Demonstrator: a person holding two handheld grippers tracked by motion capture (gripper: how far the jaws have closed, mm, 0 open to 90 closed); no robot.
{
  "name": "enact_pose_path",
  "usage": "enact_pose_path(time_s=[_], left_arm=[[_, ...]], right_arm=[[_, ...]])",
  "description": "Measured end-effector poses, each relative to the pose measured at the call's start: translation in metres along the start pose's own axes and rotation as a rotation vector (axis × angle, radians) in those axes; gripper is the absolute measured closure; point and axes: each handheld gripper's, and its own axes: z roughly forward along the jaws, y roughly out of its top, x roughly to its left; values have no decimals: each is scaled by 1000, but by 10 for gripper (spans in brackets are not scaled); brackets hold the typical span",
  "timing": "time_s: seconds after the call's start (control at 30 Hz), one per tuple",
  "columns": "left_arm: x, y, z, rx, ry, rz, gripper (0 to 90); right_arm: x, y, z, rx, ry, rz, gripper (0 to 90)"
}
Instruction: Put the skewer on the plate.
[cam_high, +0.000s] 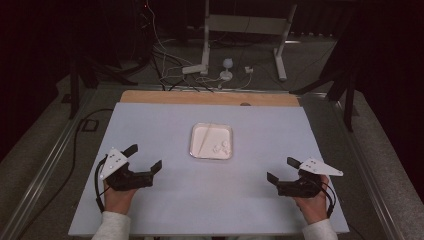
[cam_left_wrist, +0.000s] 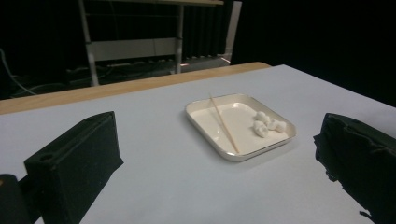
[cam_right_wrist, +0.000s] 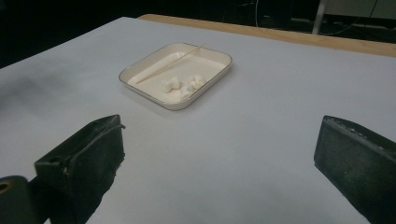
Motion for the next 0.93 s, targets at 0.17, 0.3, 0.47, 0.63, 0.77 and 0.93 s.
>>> enact_pose_path(time_s=[0.17,0.3,0.47,0.63,0.77,0.93], left_arm=[[4,-4,-11,-3,43,16,7],[6,-7,-18,0,62,5,6],[9,-11,-26,3,81,11,6],[12,-15,-34,-1,112,9,5],[18,-16,-38,-5,126,-1,5],[21,-18,-38,7,133,-13,5]], right_arm=[[1,-3,-3,-14,-11,-12,17],[0,-5,-5,-25,-13,-6,11],[-2,-7,-7,-37,-24,-7,0],[-4,-10,-10,-47,-44,-12,0],[-5,-11,-14,-53,-65,-31,0],[-10,-13,-16,-59,-80,-15,0]])
